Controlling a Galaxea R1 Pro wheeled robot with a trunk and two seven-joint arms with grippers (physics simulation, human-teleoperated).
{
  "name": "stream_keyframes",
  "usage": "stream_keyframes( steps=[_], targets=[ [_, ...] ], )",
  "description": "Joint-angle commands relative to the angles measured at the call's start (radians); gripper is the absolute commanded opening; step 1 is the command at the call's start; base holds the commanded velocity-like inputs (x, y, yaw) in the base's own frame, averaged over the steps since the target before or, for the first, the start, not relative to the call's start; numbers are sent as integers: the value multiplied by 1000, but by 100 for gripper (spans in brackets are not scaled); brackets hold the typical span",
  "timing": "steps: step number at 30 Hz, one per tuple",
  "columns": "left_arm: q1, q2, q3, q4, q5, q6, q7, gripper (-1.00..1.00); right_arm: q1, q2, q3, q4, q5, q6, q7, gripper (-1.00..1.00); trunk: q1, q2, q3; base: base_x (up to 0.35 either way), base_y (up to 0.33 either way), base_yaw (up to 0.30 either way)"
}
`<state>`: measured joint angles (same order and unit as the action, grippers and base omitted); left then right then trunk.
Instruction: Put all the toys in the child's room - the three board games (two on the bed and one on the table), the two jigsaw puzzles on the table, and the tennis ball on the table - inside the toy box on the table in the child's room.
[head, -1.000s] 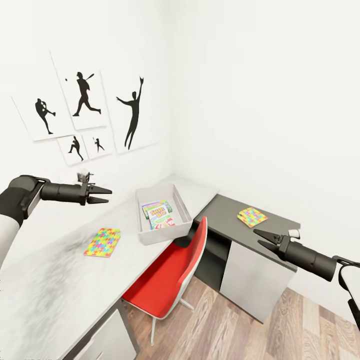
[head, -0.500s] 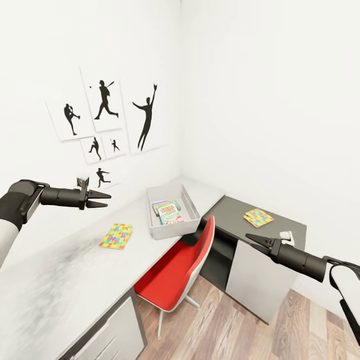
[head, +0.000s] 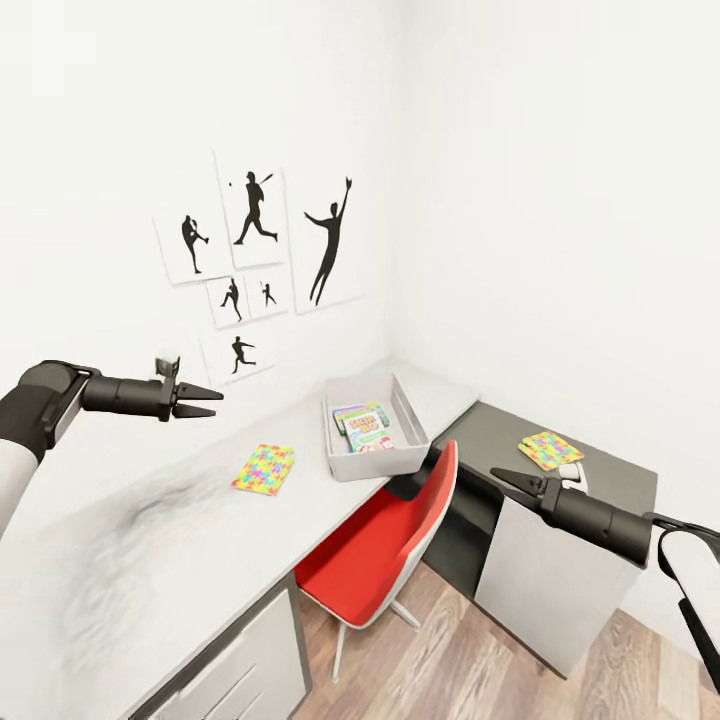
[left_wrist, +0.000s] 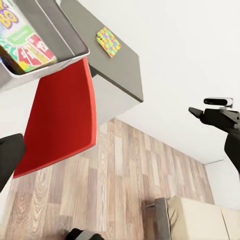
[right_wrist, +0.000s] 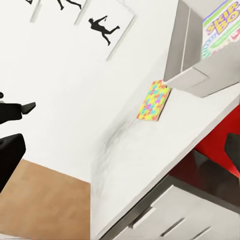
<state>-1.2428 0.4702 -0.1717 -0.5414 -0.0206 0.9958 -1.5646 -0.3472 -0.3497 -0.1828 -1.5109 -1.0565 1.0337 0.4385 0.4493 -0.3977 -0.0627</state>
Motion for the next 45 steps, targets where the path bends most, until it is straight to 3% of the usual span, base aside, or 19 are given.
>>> stream_keyframes(
  steps=[1,19,39,45],
  targets=[
    [-1,1,-5,0,-2,11,-6,100,-1,0,-1,0,9,4,9,100,1,-2,-1,-92,18,219],
    [6,-1,-12,1,-2,4,-6,100,-1,0,0,0,10,3,9,100,1,-2,18,-278,72,212],
    [9,-1,-12,1,-2,-1,-6,100,-1,0,1,3,10,-14,8,100,1,-2,33,-61,3,18],
    [38,1,-12,3,-3,-21,-6,100,-1,1,2,6,10,-21,8,100,1,-2,43,-216,0,1]
  ],
)
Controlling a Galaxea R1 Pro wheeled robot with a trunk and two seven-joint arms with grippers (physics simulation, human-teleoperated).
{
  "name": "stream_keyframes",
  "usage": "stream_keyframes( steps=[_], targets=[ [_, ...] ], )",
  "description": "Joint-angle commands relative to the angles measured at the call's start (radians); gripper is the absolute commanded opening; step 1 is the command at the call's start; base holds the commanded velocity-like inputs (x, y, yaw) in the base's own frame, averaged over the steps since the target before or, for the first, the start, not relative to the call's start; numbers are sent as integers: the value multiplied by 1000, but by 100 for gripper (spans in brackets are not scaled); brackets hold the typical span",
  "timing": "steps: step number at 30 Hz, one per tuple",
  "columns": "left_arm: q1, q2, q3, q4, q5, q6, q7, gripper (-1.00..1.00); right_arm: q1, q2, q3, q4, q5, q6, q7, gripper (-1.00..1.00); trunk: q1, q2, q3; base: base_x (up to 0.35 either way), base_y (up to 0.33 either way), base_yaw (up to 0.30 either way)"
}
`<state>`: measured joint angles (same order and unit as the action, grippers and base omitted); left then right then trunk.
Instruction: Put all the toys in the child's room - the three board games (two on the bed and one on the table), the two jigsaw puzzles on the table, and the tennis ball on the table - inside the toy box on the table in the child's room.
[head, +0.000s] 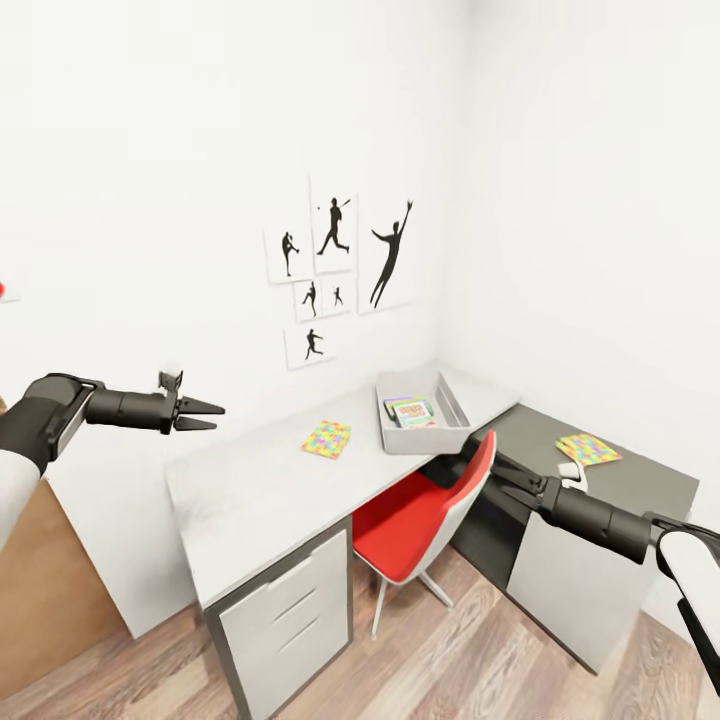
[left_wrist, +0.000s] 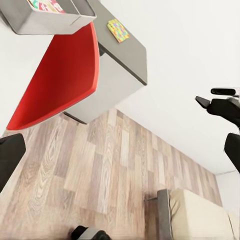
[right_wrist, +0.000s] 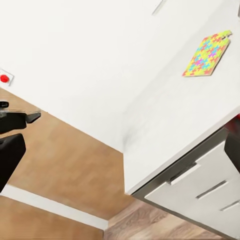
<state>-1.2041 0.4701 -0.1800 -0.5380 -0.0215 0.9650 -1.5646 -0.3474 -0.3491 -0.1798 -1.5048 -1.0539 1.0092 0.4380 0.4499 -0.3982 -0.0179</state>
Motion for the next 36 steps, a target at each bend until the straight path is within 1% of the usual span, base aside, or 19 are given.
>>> stream_keyframes(
  steps=[1,3,6,9,12,14,15,17,18,19,21,22,23,26,28,30,31,33,36],
  targets=[
    [3,1,-4,1,-2,2,-6,100,-1,0,-1,0,8,4,8,100,0,-2,-1,-208,0,10],
    [15,3,-4,2,-2,-20,-6,100,-1,0,-1,1,8,4,9,100,0,-2,0,-141,0,7],
    [28,7,-4,3,-2,-34,-6,100,-1,0,-1,2,8,3,10,100,0,-2,1,-72,0,3],
    [54,16,-4,4,-1,-46,-6,100,-1,0,-1,3,8,3,10,100,0,-2,2,-29,0,1],
    [91,33,-3,1,0,-55,-6,100,-1,0,0,6,8,1,10,100,0,-2,2,-12,0,1],
    [117,50,-1,0,4,-77,-6,100,-1,0,0,18,8,-11,12,100,0,-2,2,-5,0,0],
    [132,64,-1,-1,7,-97,-6,100,-1,0,1,30,7,-28,13,100,0,-2,2,-3,0,0],
    [147,77,0,0,8,-115,-6,100,-1,-1,5,46,9,-48,14,100,0,-2,2,-2,0,0],
    [161,86,1,2,9,-127,-6,100,-1,-1,16,65,15,-70,17,100,0,-2,2,-1,0,0],
    [167,90,1,3,10,-133,-6,100,-1,-2,24,74,21,-81,18,100,0,-2,2,-1,0,0],
    [198,98,2,5,10,-148,-6,100,-1,-2,71,102,48,-119,27,100,0,-2,2,0,0,0],
    [206,100,3,5,11,-151,-6,100,-1,-2,84,105,55,-129,31,100,0,-2,2,0,0,0],
    [222,102,5,5,11,-158,-6,100,0,-3,109,107,70,-154,41,100,0,-2,2,0,0,0],
    [240,107,8,5,12,-174,-6,100,2,-8,141,100,87,-206,68,100,0,-2,2,0,0,0],
    [253,129,11,5,16,-193,-6,100,2,-12,169,92,104,-277,130,100,0,-2,2,0,0,0],
    [256,145,12,5,21,-199,-6,100,1,-12,184,91,121,-302,161,100,0,-2,2,0,0,0],
    [260,161,13,5,29,-204,-6,100,1,-9,200,92,149,-320,187,100,0,-2,2,0,0,0],
    [264,176,13,4,43,-212,-6,100,1,-7,214,94,188,-332,207,100,0,-2,2,0,0,0],
    [270,205,15,4,83,-228,-6,100,1,-4,228,98,250,-347,229,100,0,-2,2,0,0,0]
  ],
)
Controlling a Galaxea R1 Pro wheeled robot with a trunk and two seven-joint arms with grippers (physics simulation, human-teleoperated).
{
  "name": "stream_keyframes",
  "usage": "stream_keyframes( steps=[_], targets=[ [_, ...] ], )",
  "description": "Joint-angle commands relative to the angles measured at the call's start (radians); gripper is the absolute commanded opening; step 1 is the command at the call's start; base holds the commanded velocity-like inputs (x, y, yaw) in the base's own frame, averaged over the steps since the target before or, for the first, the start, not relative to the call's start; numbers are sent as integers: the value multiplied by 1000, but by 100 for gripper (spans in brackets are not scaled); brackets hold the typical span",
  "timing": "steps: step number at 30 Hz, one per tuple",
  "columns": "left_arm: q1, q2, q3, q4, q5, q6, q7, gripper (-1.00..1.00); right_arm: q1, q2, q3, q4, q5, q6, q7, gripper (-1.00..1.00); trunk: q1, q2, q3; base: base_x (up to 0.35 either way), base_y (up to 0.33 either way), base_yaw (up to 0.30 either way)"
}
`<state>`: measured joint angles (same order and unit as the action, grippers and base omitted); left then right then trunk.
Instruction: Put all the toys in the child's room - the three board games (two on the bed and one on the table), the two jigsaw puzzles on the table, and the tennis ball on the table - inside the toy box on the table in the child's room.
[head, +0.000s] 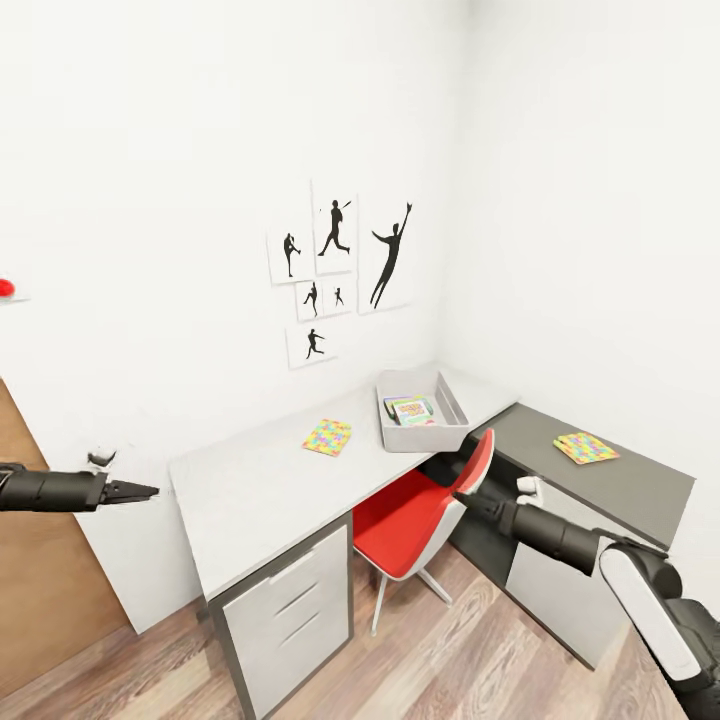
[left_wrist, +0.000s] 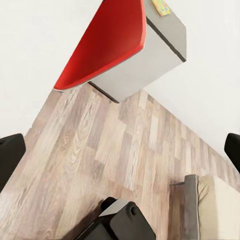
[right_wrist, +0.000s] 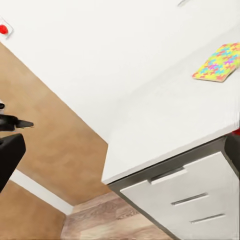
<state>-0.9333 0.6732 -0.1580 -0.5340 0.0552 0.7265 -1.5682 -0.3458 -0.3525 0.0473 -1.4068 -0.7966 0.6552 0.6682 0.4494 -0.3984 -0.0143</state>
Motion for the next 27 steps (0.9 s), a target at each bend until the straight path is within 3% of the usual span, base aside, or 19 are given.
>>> stream_keyframes(
  steps=[1,3,4,6,7,11,14,18,21,23,27],
  targets=[
    [2,26,-7,1,48,2,-3,100,-1,1,7,5,27,-8,10,100,1,-2,-2,0,0,0],
    [4,51,-7,2,98,-5,-3,100,-1,3,12,11,54,-26,21,100,1,-2,-2,0,0,0],
    [7,76,-7,5,153,-10,-3,100,-1,4,17,15,72,-45,34,100,1,-2,-2,0,0,0],
    [13,98,-8,8,205,-17,-3,100,-1,5,24,18,84,-61,47,100,1,-2,-2,0,0,0],
    [21,119,-8,12,248,-24,-3,100,-1,5,30,22,92,-72,60,100,1,-2,-2,0,0,0],
    [42,159,-8,20,311,-35,-3,100,-1,6,41,32,103,-85,81,100,1,-2,-2,0,0,0],
    [49,171,-9,24,325,-37,-3,100,-1,6,44,42,106,-89,88,100,1,-2,-2,0,0,0],
    [54,179,-14,48,328,-37,-3,100,-1,6,46,56,107,-100,93,100,1,-2,-2,0,0,0],
    [55,182,-17,88,311,-36,-3,100,-1,5,46,72,106,-120,95,100,1,-2,-2,0,0,0],
    [55,181,-19,115,281,-37,-3,100,-1,5,45,81,104,-130,100,100,1,-2,-2,0,0,0],
    [56,173,-22,172,164,-45,15,100,0,4,45,104,103,-138,110,100,1,-2,-2,0,0,0]
  ],
)
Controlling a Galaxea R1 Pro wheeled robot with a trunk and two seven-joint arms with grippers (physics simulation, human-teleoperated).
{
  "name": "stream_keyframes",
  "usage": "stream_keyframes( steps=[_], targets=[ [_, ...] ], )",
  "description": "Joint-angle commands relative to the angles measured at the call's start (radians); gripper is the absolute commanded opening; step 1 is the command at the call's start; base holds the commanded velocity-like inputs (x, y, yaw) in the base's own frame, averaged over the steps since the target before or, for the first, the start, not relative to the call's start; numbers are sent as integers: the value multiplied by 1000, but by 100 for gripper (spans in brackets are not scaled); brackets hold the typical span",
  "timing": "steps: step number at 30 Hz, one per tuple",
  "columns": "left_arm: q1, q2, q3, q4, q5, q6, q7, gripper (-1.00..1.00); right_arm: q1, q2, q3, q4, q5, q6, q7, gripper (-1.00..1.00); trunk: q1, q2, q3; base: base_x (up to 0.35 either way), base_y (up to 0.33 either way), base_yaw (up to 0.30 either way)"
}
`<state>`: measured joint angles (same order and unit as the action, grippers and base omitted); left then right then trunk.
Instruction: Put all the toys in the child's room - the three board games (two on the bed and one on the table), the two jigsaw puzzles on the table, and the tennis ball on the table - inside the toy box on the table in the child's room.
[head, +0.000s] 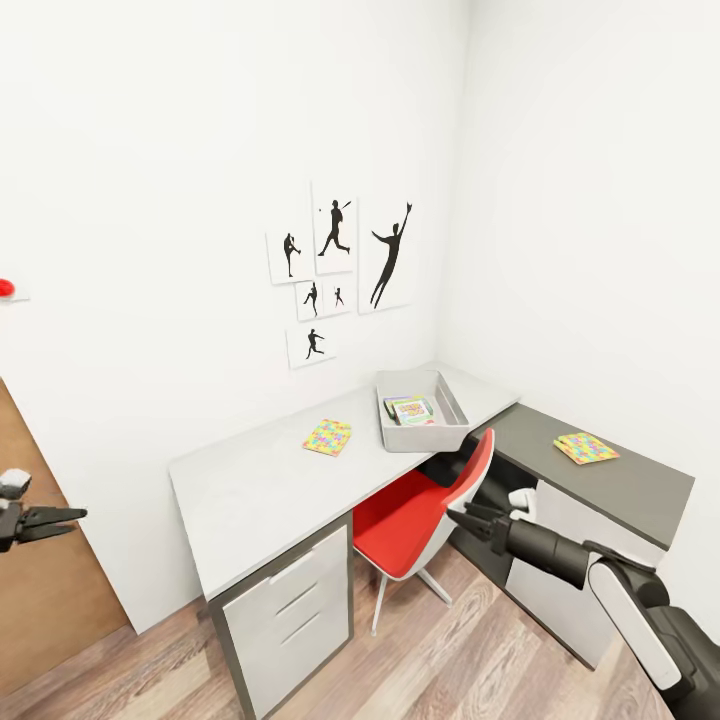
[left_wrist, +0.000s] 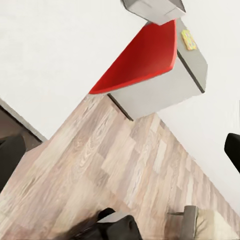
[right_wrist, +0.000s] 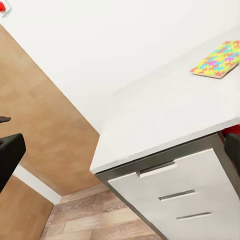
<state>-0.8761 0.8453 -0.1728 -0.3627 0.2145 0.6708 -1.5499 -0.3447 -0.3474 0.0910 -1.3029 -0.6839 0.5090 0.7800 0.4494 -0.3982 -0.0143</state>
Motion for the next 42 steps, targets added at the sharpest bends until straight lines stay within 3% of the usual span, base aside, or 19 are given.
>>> stream_keyframes(
  steps=[1,2,3,6,9,12,13,15,16,21,22,25,26,27,28,31,34,42],
  targets=[
    [-1,-1,-7,15,-18,7,11,100,-1,-1,1,5,-10,7,1,100,1,-2,-1,0,0,0],
    [-1,-8,-7,49,-59,-6,41,100,-1,-1,1,15,-11,6,6,100,1,-2,-1,0,0,0],
    [-1,-14,-7,67,-77,-16,58,100,-1,-1,1,20,-10,6,9,100,1,-2,-1,0,0,0],
    [-1,-40,-6,146,-123,-68,128,100,-1,0,1,37,-9,4,16,100,1,-2,-1,0,0,0],
    [-1,-62,-7,232,-144,-123,214,100,0,0,1,48,-11,4,19,100,1,-2,-1,0,0,0],
    [3,-87,-7,311,-152,-182,322,100,-1,0,-1,52,-12,4,20,100,1,-2,-1,0,0,0],
    [20,-101,-7,331,-154,-213,387,100,-1,0,-3,53,-13,3,20,100,1,-2,-1,0,0,0],
    [48,-115,-6,344,-152,-238,458,100,-1,-1,-5,54,-14,3,20,100,1,-2,-1,0,0,0],
    [81,-131,-2,352,-148,-256,532,100,-1,-1,-6,55,-15,3,20,100,1,-2,-1,0,0,0],
    [152,-191,4,363,-133,-284,765,100,-1,-1,-8,55,-16,4,21,100,1,-2,-1,0,0,0],
    [179,-221,6,365,-126,-293,891,100,-1,-1,-8,56,-16,4,21,100,1,-2,-1,0,0,0],
    [215,-258,9,366,-94,-320,1053,100,-2,-1,-8,56,-16,4,20,100,1,-2,-1,0,0,0],
    [229,-277,11,366,-62,-341,1128,100,-1,-1,-8,56,-16,4,20,100,1,-2,-1,0,0,0],
    [235,-286,11,366,-43,-352,1164,100,-1,-1,-8,56,-16,4,20,100,1,-2,-1,0,0,0],
    [246,-301,12,366,-1,-373,1230,100,-1,-1,-8,56,-16,5,21,100,1,-2,-1,0,0,0],
    [264,-330,13,366,76,-407,1343,100,-1,-1,-9,56,-16,5,21,100,1,-2,-1,0,0,0],
    [281,-358,13,366,124,-440,1412,100,-2,-1,-9,56,-17,5,18,100,1,-2,-1,0,0,0],
    [324,-430,13,366,157,-539,1464,100,-1,-1,-16,59,-17,5,15,100,1,-2,-1,0,0,0]
  ],
)
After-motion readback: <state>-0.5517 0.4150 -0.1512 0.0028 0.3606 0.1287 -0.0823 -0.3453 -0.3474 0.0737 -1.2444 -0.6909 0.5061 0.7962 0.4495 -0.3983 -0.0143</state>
